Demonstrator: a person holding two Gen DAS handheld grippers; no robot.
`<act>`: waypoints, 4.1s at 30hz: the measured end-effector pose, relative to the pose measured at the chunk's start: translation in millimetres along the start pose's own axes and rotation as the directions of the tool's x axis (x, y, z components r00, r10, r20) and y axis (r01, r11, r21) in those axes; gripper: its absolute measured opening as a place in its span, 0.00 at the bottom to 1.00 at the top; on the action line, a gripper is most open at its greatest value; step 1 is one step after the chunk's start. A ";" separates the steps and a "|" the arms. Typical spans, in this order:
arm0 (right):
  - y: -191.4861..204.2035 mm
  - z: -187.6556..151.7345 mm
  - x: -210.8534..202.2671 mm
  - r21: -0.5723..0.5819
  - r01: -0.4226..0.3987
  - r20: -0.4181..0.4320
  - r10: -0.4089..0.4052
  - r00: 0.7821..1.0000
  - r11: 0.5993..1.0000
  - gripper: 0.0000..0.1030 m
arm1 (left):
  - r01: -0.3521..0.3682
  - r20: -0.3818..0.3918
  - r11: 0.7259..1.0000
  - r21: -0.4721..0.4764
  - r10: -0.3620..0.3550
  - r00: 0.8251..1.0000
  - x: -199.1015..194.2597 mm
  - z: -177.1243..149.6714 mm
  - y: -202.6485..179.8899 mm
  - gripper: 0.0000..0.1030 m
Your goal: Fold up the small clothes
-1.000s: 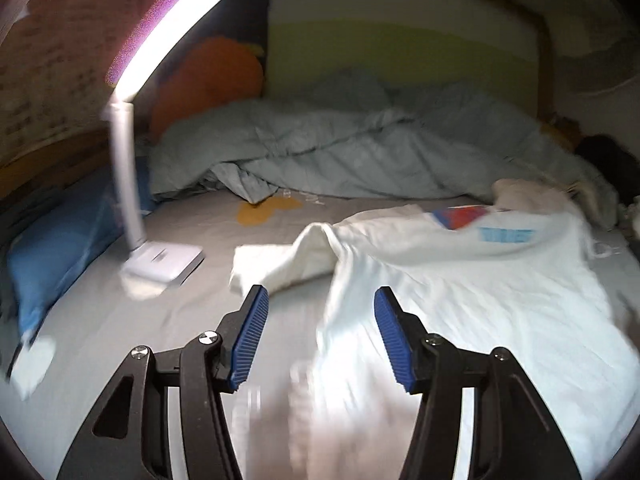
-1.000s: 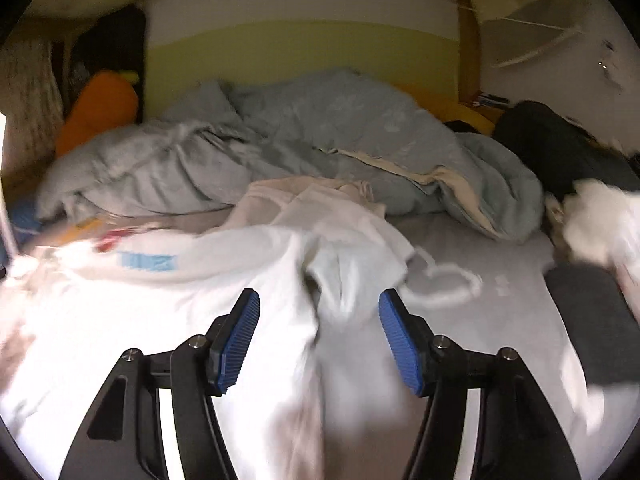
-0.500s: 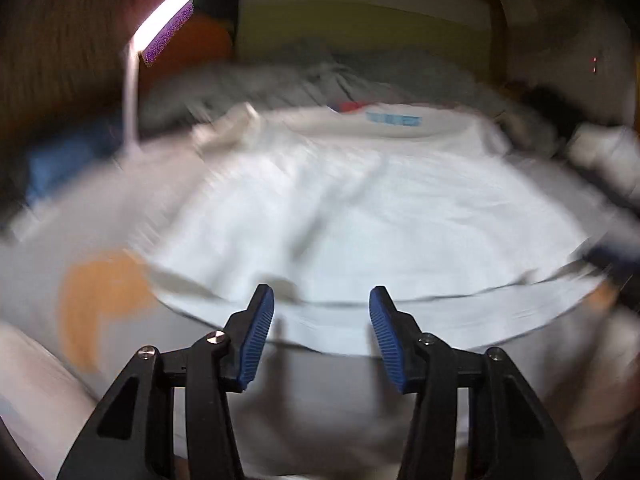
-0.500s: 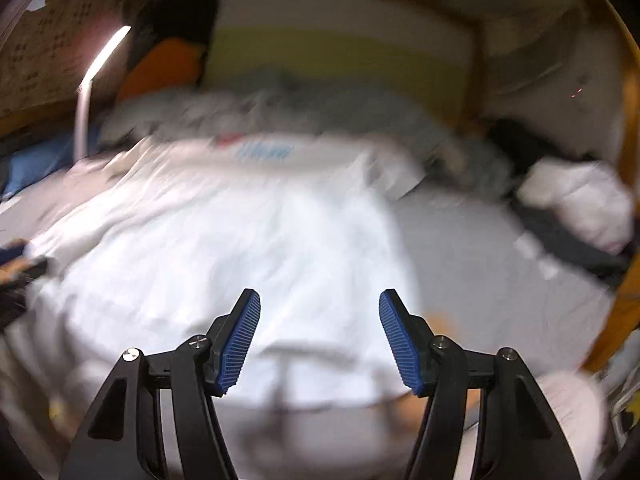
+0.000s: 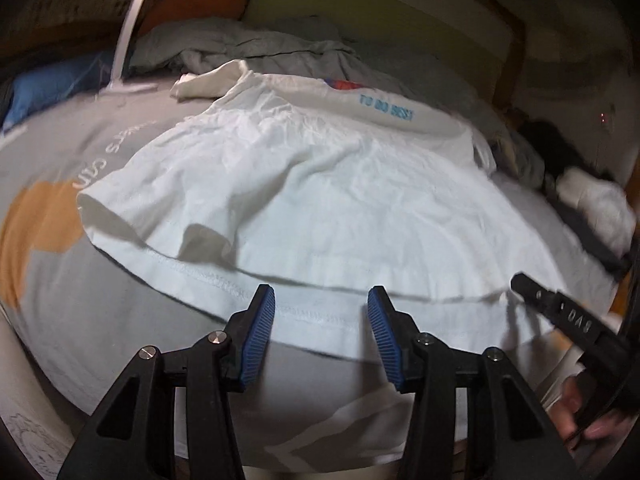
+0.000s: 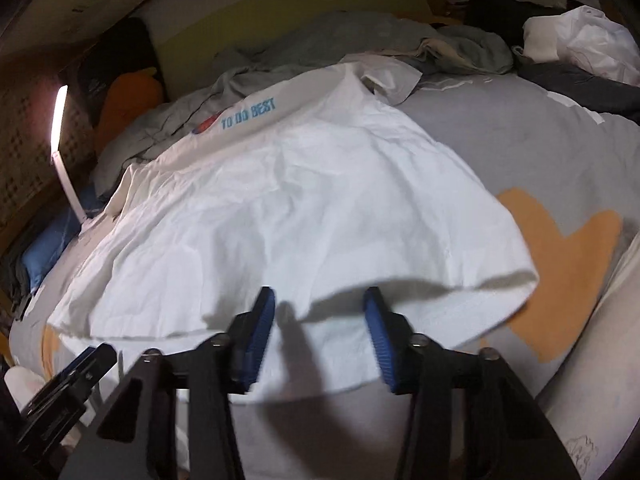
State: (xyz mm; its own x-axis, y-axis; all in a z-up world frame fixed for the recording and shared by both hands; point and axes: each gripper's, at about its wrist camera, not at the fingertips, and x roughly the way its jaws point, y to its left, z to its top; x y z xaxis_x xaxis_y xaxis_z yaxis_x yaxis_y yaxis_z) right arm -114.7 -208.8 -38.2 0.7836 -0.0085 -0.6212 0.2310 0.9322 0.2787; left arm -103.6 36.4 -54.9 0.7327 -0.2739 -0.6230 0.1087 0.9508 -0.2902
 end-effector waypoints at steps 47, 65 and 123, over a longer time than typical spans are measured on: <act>-29.1 3.3 -28.3 0.013 0.270 0.037 -0.271 0.962 0.963 0.01 | -0.200 -0.024 0.975 -0.099 0.199 0.980 -36.3 6.7 45.5 0.06; -50.4 27.0 -74.8 0.084 0.228 0.227 -0.241 0.944 0.970 0.47 | -0.295 0.164 0.953 -0.073 0.303 0.939 -57.8 75.2 106.9 0.37; -68.2 8.7 -6.8 -0.038 0.545 0.007 -0.545 0.838 0.838 0.02 | -0.548 0.043 0.834 -0.062 0.551 0.833 -11.0 29.1 106.4 0.03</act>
State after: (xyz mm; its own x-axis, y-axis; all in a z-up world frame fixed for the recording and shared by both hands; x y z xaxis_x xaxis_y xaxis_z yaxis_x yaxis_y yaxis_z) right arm -130.8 -275.5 -46.6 0.5352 -0.5178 -0.6675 0.5985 0.7900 -0.1330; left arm -80.5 144.8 -57.8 0.6995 0.3022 -0.6476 -0.3532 0.9340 0.0543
